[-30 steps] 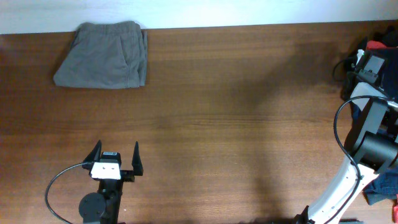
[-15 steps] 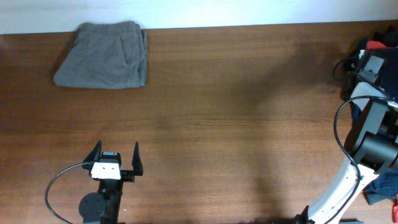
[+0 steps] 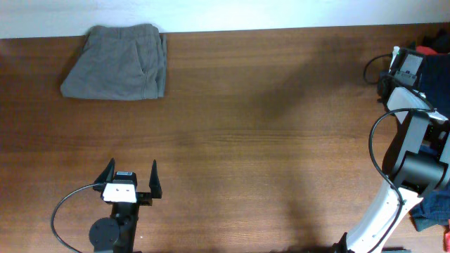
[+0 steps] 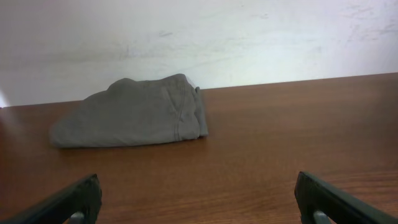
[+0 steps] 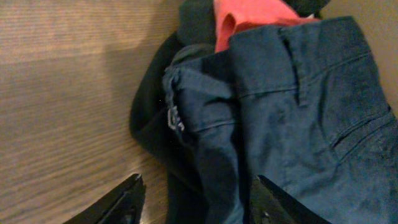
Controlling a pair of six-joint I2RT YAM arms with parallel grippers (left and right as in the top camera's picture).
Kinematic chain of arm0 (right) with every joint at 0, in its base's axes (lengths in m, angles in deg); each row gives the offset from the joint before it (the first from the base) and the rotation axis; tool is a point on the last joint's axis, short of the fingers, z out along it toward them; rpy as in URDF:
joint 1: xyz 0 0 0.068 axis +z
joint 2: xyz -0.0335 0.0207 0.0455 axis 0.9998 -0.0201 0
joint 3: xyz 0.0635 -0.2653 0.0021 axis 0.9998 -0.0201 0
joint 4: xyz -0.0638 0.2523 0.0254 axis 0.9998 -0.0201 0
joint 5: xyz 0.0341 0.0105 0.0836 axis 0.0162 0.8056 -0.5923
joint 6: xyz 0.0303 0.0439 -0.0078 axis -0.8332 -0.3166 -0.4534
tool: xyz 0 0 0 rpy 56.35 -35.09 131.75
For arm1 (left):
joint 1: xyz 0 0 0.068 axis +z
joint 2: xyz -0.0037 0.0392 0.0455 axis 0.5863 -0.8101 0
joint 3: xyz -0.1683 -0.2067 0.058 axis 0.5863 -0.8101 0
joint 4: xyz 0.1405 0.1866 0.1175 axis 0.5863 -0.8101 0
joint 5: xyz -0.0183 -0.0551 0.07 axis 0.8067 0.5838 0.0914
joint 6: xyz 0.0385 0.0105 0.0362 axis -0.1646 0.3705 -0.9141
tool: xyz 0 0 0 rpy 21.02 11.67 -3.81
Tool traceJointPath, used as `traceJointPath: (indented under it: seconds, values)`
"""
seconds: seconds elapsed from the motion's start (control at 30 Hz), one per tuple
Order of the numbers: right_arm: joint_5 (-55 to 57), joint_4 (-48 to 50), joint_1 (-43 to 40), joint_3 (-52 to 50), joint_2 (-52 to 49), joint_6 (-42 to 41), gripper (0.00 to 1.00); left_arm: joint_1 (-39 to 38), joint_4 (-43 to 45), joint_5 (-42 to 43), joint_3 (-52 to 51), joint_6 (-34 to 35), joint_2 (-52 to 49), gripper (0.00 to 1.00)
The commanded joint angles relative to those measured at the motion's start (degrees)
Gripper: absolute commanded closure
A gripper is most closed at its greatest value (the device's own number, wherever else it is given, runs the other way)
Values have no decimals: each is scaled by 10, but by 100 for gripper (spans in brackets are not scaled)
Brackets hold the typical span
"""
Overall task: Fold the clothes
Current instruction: 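Grasp the dark navy pants in the pile with the right gripper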
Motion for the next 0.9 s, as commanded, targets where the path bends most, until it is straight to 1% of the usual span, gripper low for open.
traceJointPath:
  seconds: [0.0, 0.37, 0.47, 0.57, 0.7, 0.73, 0.8, 0.87]
  values:
    - [17, -3, -6, 15, 25, -7, 41, 1, -3, 6, -2, -7, 3, 1]
    - [10, -5, -41, 15, 21, -7, 40, 1, -3, 6, -2, -7, 3, 1]
    - [-30, -7, -54, 15, 17, -7, 36, 1, -3, 6, -2, -7, 3, 1]
    - [-57, -11, -63, 15, 16, -7, 36, 1, -3, 6, -2, -7, 3, 1]
    - [-61, -9, -63, 15, 16, -7, 37, 1, -3, 6, -2, -7, 3, 1]
    - [-63, -9, -63, 15, 16, -7, 37, 1, -3, 6, -2, -7, 3, 1]
    - [-64, -10, -63, 15, 14, -7, 43, 1, -3, 6, -2, -7, 3, 1]
    - [-64, -10, -63, 15, 9, -7, 53, 1, -3, 6, -2, -7, 3, 1]
